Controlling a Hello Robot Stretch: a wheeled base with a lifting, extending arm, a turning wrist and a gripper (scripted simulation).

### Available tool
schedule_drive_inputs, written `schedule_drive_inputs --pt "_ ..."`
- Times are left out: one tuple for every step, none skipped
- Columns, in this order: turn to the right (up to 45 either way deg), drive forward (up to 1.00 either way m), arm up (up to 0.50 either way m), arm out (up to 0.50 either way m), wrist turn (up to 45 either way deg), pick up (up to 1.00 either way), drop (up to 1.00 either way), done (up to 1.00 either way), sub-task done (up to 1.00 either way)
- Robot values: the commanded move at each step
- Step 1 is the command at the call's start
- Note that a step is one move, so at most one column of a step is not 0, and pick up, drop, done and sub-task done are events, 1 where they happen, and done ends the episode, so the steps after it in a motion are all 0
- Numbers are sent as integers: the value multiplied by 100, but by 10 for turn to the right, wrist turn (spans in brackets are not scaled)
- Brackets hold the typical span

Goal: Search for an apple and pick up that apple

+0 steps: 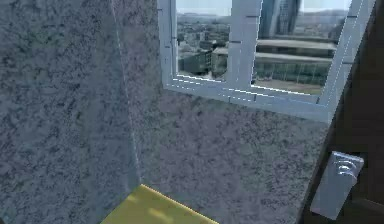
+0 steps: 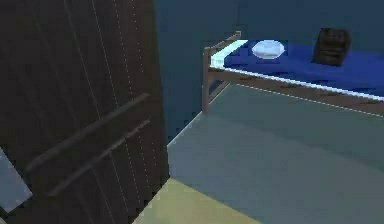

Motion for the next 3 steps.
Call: schedule_drive_inputs --pt "-450 0 0 0 0 0 0 0 0" --pt "-450 0 0 0 0 0 0 0 0" --pt "-240 0 0 0 0 0 0 0 0"
